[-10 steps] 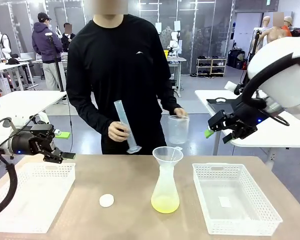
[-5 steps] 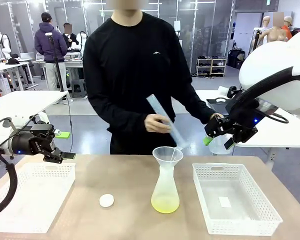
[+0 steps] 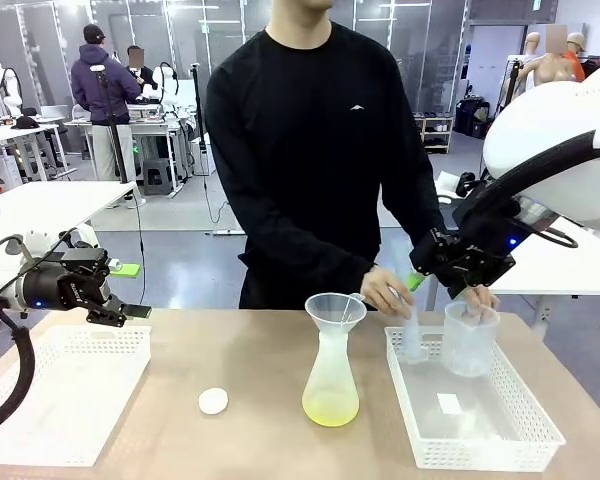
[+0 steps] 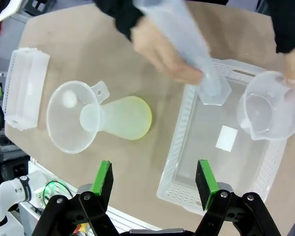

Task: Prepare the solutions needed for the experiment.
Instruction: Once the solution is in the Big flask , pick up the Plastic Funnel and place it back into the right Organizing basket.

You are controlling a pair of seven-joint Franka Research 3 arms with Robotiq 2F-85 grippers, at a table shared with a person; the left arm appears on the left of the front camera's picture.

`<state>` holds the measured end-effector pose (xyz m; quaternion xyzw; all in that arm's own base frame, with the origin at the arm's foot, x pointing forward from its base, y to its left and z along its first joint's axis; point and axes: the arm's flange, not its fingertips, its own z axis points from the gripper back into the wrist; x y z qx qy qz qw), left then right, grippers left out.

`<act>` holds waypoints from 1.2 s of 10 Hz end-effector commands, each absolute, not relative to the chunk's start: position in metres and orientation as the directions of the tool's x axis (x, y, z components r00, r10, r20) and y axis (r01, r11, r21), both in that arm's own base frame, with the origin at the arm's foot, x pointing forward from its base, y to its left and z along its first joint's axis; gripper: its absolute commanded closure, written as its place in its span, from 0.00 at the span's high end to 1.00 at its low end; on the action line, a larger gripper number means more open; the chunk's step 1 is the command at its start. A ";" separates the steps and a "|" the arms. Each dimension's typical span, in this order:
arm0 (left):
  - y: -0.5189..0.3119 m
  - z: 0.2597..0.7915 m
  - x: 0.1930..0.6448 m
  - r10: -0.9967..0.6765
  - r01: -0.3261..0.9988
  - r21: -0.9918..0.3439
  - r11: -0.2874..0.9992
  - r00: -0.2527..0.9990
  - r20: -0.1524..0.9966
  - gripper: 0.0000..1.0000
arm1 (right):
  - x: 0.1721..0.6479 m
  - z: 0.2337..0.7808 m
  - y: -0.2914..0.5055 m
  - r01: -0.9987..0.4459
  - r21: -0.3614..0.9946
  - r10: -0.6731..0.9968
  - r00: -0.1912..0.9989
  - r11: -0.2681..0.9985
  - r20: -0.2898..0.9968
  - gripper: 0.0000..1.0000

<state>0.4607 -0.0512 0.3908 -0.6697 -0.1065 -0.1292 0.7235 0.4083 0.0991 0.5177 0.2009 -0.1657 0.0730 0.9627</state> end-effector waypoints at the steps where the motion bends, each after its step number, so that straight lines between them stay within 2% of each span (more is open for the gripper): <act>1: -0.051 0.392 0.461 -0.056 0.342 -0.937 0.067 0.939 0.339 1.00 | 0.402 0.514 0.122 -0.172 0.412 0.035 0.947 0.895 0.320 0.85; 4: -0.051 0.392 0.461 -0.056 0.342 -0.937 0.067 0.939 0.339 1.00 | 0.403 0.509 0.142 -0.084 0.425 -0.041 0.960 0.901 0.277 0.85; 12: -0.051 0.392 0.461 -0.056 0.342 -0.937 0.067 0.939 0.339 1.00 | 0.415 0.487 0.190 -0.014 0.464 -0.097 0.972 0.886 0.214 0.85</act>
